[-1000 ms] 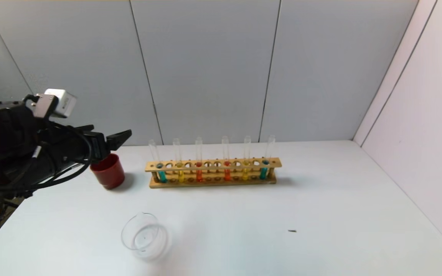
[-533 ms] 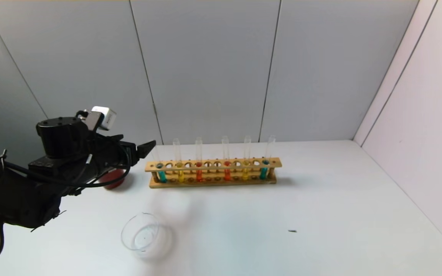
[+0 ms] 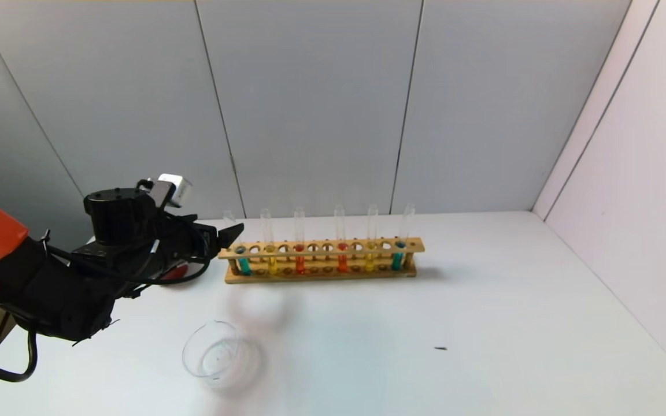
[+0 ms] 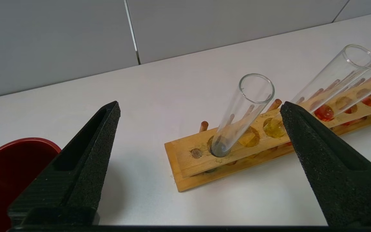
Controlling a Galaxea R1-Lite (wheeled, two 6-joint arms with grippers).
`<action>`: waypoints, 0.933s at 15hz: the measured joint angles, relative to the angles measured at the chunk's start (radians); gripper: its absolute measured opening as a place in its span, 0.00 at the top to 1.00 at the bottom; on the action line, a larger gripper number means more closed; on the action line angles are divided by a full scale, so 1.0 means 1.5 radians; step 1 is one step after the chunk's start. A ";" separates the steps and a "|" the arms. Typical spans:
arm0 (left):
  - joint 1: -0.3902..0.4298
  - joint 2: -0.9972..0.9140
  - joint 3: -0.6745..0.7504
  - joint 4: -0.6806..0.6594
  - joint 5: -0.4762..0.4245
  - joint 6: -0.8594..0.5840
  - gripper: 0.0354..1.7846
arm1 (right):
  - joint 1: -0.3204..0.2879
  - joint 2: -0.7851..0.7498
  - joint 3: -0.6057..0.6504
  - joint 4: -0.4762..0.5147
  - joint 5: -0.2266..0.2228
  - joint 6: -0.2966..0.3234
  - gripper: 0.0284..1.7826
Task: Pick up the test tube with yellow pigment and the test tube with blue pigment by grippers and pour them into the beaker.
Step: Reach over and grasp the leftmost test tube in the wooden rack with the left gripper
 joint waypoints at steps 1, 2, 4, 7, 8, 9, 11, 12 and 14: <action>-0.001 0.003 0.002 -0.002 0.000 0.000 0.02 | 0.000 0.000 0.000 0.000 0.000 0.000 0.02; -0.004 0.005 0.003 -0.002 -0.001 0.000 0.02 | 0.000 0.000 0.000 0.000 0.000 0.000 0.02; -0.008 0.011 0.004 -0.002 0.000 0.000 0.02 | 0.000 0.000 0.000 0.000 0.000 0.000 0.02; -0.010 0.021 0.002 -0.002 0.000 -0.001 0.02 | 0.000 0.000 0.000 0.000 0.000 0.000 0.02; -0.012 0.025 0.002 -0.007 0.000 0.000 0.04 | 0.000 0.000 0.000 0.000 0.000 0.000 0.02; -0.012 0.030 0.002 -0.020 0.001 0.000 0.07 | 0.000 0.000 0.000 0.000 0.000 0.000 0.02; -0.013 0.038 0.001 -0.044 0.001 0.000 0.17 | 0.000 0.000 0.000 0.000 0.000 0.000 0.02; -0.014 0.042 -0.002 -0.048 0.001 0.001 0.25 | 0.000 0.000 0.000 0.000 0.000 0.000 0.02; -0.015 0.049 -0.011 -0.050 0.002 0.001 0.44 | 0.000 0.000 0.000 0.000 0.000 0.000 0.02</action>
